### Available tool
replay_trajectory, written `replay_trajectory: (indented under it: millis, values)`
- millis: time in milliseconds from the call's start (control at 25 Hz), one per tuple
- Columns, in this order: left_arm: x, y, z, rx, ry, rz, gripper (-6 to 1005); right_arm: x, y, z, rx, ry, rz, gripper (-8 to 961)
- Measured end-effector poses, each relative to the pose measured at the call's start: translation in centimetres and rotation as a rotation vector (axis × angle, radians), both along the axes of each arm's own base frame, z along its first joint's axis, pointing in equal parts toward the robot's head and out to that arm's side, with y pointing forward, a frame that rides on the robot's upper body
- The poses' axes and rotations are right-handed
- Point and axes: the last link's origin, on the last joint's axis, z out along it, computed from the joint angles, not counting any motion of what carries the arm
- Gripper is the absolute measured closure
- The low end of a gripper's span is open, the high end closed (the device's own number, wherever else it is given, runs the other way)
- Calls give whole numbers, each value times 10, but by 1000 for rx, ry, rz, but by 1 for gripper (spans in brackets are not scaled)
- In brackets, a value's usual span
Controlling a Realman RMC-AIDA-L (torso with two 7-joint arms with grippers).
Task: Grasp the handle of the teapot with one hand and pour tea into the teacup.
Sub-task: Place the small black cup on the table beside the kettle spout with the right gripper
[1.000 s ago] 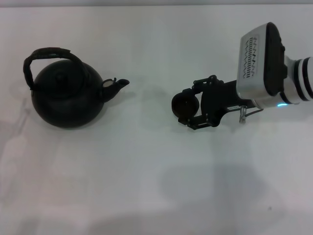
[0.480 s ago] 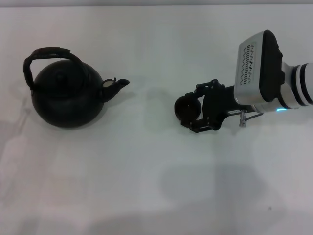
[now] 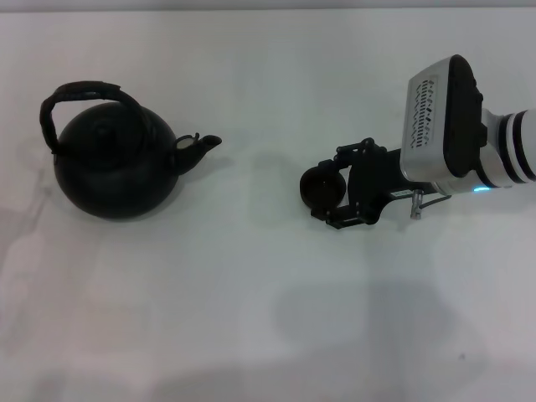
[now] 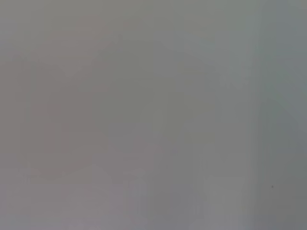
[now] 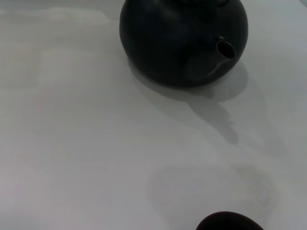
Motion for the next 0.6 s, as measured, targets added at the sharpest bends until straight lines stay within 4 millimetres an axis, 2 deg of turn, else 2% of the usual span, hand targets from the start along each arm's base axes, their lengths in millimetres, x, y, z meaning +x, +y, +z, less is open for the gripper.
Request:
replay_trajectory:
  millis: [600]
  values:
    - [0,-1,-1,-1,-3,1,137,1,-1,-1,-7,-1,-3,110]
